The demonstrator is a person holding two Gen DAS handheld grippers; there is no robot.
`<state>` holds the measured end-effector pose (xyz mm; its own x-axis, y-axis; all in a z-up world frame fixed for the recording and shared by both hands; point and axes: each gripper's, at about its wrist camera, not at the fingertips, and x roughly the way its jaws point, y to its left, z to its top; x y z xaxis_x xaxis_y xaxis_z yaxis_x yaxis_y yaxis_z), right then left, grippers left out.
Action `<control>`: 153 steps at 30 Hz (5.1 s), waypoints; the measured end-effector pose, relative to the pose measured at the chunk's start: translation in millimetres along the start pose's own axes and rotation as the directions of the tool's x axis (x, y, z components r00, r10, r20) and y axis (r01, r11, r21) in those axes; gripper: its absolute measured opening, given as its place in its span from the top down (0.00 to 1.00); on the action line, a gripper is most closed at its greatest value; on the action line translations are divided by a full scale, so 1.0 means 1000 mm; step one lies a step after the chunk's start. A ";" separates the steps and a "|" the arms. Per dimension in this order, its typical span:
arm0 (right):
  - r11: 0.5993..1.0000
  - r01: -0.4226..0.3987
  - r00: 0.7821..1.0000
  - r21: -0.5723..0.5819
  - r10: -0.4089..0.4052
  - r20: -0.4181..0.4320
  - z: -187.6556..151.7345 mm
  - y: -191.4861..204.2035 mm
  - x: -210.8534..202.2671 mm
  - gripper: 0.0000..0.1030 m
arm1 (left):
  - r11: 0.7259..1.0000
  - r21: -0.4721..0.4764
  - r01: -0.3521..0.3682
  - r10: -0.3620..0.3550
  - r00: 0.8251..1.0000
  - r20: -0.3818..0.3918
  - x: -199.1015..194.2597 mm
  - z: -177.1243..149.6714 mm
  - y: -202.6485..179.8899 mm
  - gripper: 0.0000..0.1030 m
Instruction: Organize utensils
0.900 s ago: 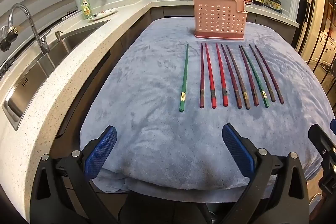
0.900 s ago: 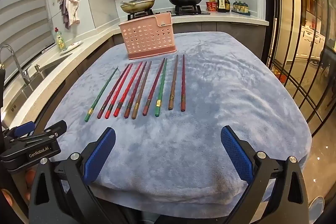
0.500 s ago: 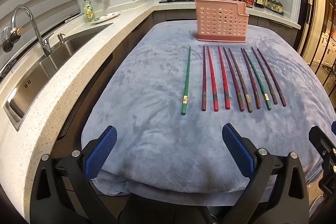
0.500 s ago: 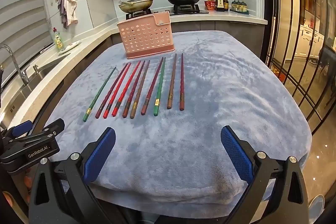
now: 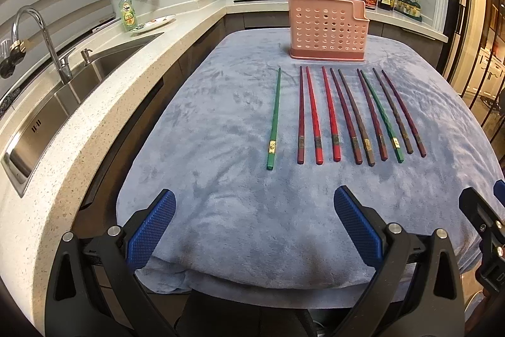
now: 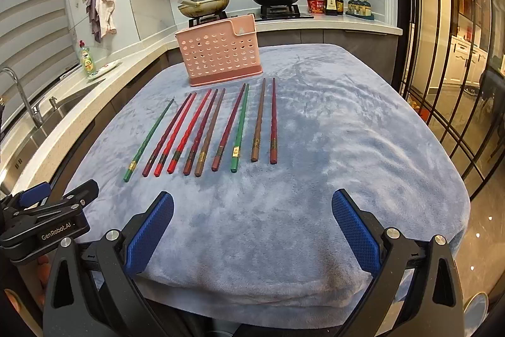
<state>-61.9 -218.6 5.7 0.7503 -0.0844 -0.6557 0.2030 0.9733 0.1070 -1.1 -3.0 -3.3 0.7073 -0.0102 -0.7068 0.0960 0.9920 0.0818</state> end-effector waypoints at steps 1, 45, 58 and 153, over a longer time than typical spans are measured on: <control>1.000 -0.001 1.000 0.000 0.001 -0.001 0.000 -0.001 0.000 0.07 | 1.000 0.002 -0.001 0.001 1.000 0.004 0.000 0.000 -0.001 0.07; 1.000 -0.002 1.000 0.005 0.002 0.002 0.001 -0.001 -0.001 0.07 | 1.000 0.001 0.005 -0.005 1.000 0.012 -0.003 0.001 0.000 0.07; 1.000 -0.002 1.000 0.004 0.002 0.002 0.001 -0.002 -0.001 0.07 | 1.000 0.000 0.004 -0.004 1.000 0.014 -0.003 0.001 0.001 0.07; 0.980 -0.196 0.926 0.038 0.172 0.335 0.301 -0.030 0.032 0.93 | 0.969 -0.103 0.224 -0.178 0.925 0.337 0.001 0.304 0.045 0.93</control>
<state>145.0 -314.9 206.3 0.9407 0.0180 -0.3389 0.0757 0.9623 0.2613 216.7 3.6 213.0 0.8727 -0.2282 -0.4317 0.1792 0.9720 -0.1517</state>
